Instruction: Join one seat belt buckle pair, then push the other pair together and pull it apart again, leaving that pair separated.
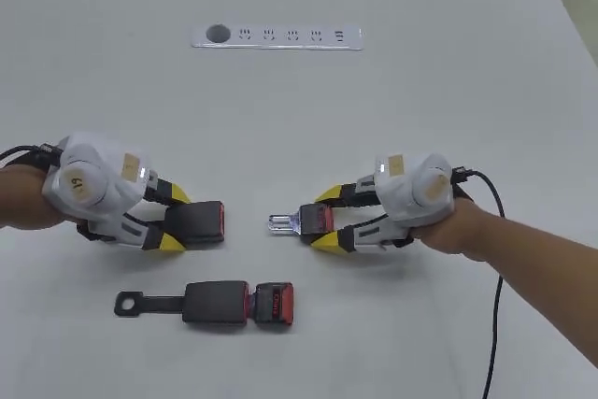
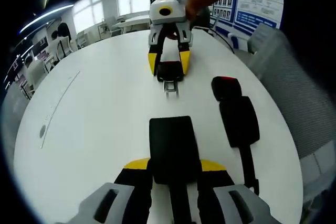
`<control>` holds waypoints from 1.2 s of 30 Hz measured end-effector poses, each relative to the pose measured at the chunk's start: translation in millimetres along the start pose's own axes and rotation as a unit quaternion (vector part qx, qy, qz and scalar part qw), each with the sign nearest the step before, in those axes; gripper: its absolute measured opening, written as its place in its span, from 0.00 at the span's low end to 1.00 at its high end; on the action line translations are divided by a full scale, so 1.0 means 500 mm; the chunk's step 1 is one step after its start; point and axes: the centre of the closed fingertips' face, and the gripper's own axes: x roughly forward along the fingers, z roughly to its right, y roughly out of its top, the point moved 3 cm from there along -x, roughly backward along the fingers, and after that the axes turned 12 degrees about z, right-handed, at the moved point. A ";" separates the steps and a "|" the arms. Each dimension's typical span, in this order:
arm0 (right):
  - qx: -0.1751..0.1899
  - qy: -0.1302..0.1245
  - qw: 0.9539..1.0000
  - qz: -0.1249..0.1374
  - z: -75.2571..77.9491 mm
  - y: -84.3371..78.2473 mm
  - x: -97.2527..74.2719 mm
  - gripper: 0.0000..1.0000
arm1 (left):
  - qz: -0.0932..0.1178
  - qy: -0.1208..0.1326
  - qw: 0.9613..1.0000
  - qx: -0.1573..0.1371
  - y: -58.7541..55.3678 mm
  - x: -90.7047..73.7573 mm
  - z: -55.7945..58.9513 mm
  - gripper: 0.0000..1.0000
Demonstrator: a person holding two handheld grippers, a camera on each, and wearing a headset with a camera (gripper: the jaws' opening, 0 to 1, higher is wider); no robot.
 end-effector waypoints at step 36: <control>-0.004 0.010 1.000 0.013 -0.018 0.050 0.097 0.35 | -0.001 -0.019 1.000 0.018 0.001 0.005 -0.005 0.34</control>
